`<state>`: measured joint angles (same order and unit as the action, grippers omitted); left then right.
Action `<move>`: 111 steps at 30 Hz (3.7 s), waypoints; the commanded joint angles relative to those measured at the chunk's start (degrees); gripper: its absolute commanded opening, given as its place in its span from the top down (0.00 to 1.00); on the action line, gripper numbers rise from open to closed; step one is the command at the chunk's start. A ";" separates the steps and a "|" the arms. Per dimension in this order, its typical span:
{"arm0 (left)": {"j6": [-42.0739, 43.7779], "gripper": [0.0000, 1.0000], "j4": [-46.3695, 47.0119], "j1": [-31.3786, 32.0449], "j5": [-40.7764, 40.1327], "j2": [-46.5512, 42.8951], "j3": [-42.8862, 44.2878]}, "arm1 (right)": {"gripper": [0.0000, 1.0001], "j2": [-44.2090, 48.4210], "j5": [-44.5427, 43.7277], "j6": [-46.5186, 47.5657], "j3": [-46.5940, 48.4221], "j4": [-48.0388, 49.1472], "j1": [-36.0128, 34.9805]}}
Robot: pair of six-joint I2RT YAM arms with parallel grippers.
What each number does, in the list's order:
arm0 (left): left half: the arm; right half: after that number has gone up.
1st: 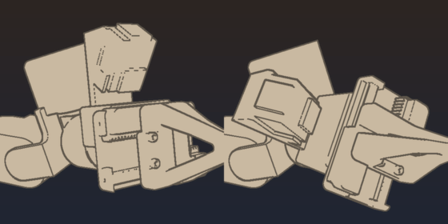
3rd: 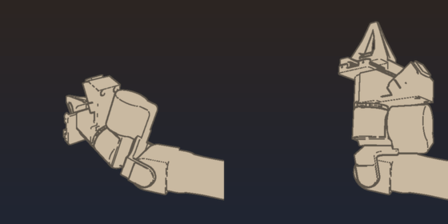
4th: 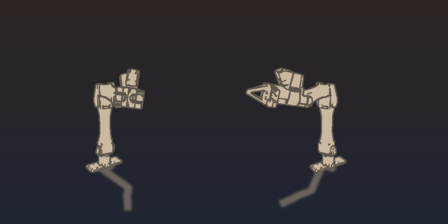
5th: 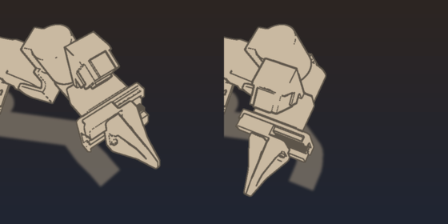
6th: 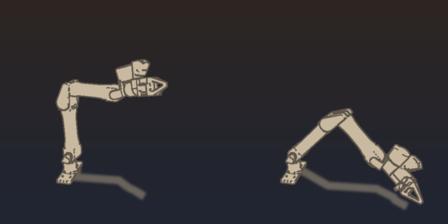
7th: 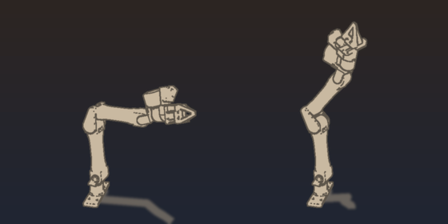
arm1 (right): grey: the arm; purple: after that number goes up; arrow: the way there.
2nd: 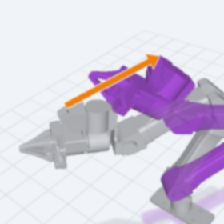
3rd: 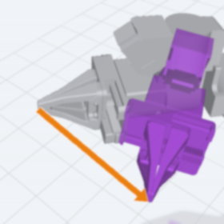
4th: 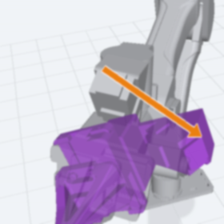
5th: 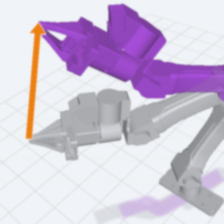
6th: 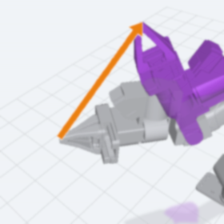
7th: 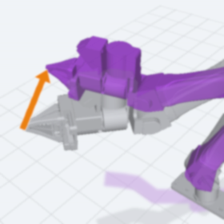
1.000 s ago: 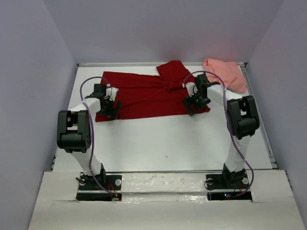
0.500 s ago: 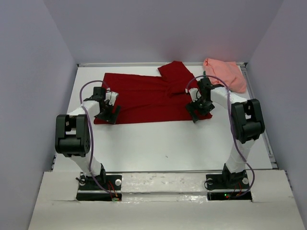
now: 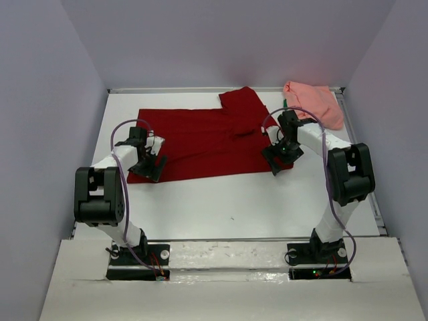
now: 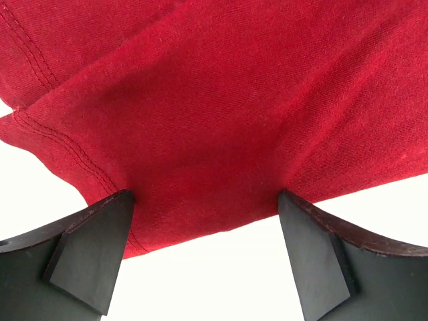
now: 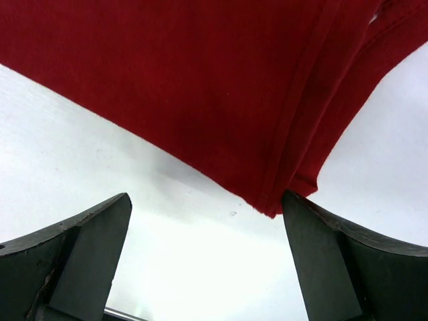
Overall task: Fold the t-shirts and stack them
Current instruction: Fold the flattened tshirt in 1/3 of the way
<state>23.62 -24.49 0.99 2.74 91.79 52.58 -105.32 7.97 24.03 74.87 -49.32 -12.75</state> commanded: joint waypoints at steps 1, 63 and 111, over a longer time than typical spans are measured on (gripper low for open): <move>2.22 0.01 -6.10 -0.12 -2.13 -1.70 -1.86 | 0.00 4.15 0.03 0.58 -0.87 -2.01 0.36; -4.10 0.01 -1.17 11.49 13.17 -4.95 15.01 | 0.64 -33.63 18.22 10.07 59.68 -0.16 -10.63; -5.86 0.01 3.05 5.60 8.51 -15.59 7.54 | 0.49 -39.53 10.22 12.00 60.30 5.73 -12.82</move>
<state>17.87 -22.06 7.01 10.17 78.87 60.45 -144.84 17.93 35.83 135.92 -45.82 -25.21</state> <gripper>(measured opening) 0.989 0.544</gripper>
